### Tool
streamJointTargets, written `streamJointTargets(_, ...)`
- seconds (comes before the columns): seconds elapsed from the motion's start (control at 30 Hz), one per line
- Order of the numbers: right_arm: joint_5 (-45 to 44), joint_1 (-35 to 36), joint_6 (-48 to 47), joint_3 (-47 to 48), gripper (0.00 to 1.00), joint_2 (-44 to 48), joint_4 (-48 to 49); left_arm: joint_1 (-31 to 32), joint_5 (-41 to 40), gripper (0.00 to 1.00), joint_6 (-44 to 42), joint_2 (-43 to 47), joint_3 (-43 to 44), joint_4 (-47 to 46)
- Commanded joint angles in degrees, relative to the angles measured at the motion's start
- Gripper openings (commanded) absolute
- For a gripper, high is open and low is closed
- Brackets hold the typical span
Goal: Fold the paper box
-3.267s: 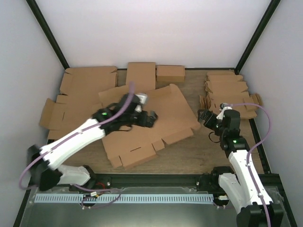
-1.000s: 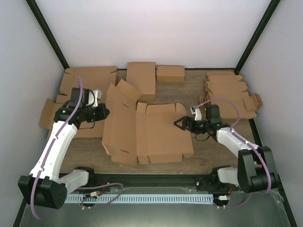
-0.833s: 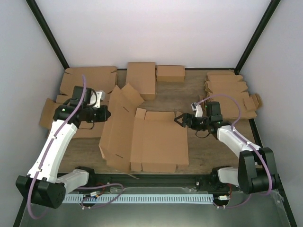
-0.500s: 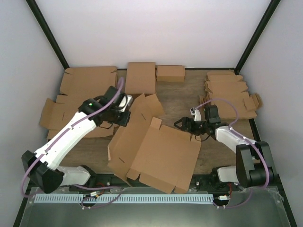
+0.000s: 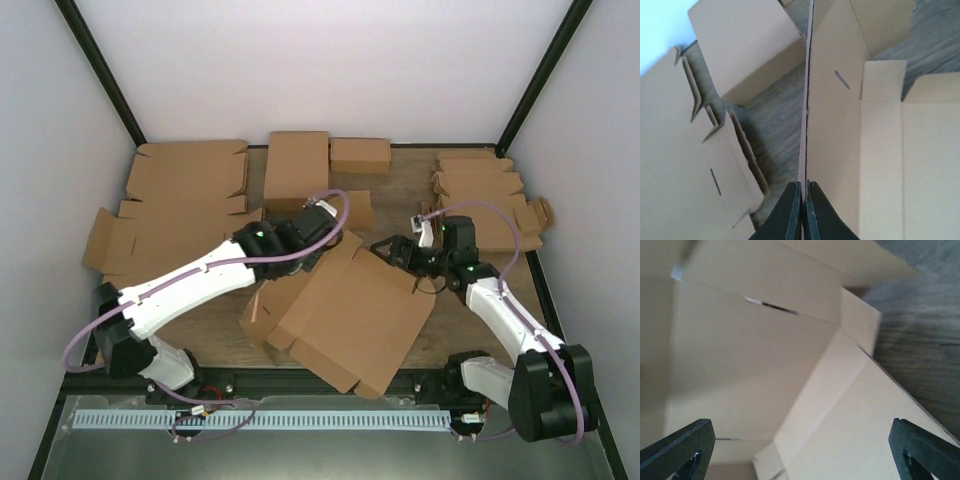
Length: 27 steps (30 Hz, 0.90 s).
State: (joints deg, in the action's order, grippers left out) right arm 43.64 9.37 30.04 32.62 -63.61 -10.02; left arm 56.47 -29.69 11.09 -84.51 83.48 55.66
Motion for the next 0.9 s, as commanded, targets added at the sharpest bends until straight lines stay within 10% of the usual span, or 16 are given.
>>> streamJointTargets(0.0, -0.22, 0.47, 14.09, 5.72, 0.98, 3.09, 1.9, 2.43, -11.77, 0.04, -2.25, -4.28, 1.01, -4.42)
streamJointTargets(0.23, -4.67, 1.45, 32.92, 5.67, 0.91, 7.06, 11.87, 4.5, -11.32, 0.04, -2.48, -9.11, 0.2, -6.8)
streamJointTargets(0.87, -6.73, 12.85, 40.79, 16.32, 0.59, -11.55, 21.71, 7.87, -12.14, 0.04, -1.73, -12.13, -0.16, -7.61)
